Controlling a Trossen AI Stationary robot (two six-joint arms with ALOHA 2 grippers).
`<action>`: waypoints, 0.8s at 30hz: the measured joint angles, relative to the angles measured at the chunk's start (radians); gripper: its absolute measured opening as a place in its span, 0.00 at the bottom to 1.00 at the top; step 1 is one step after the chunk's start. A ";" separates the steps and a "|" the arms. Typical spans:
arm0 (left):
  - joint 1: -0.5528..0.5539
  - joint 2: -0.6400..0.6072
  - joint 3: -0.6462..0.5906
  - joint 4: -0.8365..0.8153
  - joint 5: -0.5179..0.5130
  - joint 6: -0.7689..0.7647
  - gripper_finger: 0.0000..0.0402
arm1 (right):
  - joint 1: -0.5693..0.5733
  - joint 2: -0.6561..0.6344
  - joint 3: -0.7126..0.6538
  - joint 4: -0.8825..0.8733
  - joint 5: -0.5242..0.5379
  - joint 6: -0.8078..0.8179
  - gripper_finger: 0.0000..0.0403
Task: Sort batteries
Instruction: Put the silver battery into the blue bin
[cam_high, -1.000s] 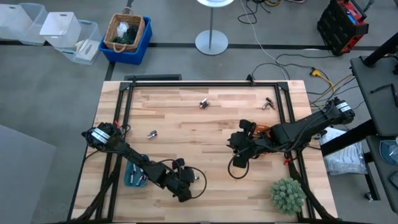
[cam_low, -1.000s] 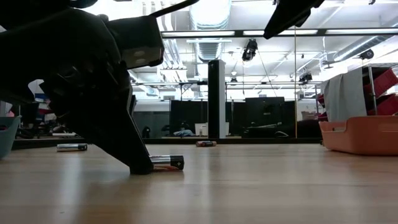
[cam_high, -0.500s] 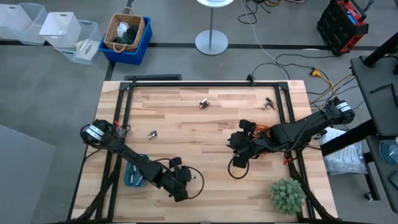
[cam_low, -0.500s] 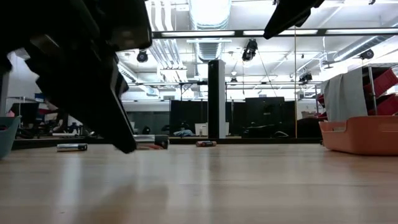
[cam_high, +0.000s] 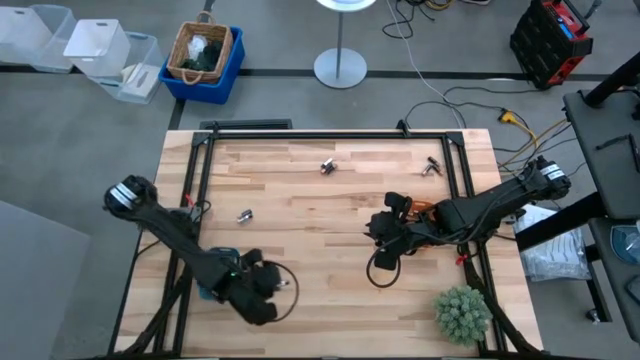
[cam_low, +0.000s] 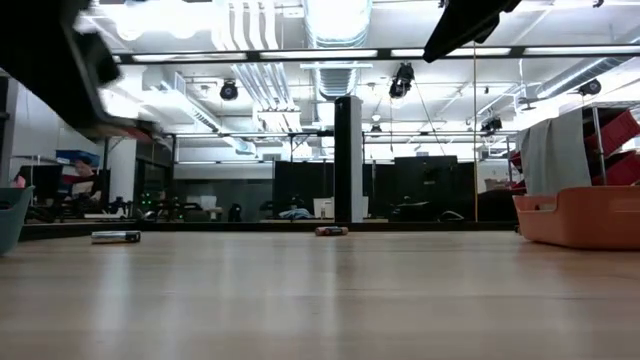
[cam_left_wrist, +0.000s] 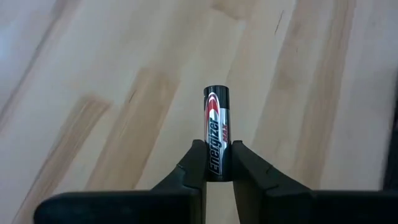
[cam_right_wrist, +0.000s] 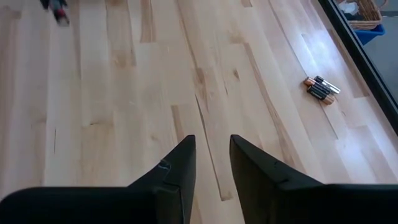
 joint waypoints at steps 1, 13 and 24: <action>-0.012 -0.021 0.004 -0.039 0.000 -0.038 0.07 | 0.000 0.000 0.000 0.003 0.000 0.000 0.24; -0.113 -0.048 0.133 -0.731 0.213 -0.608 0.07 | 0.000 0.000 0.000 0.009 0.019 -0.002 0.21; -0.134 -0.045 0.052 -0.715 0.344 -0.681 0.07 | 0.000 0.000 0.000 0.009 0.019 -0.010 0.23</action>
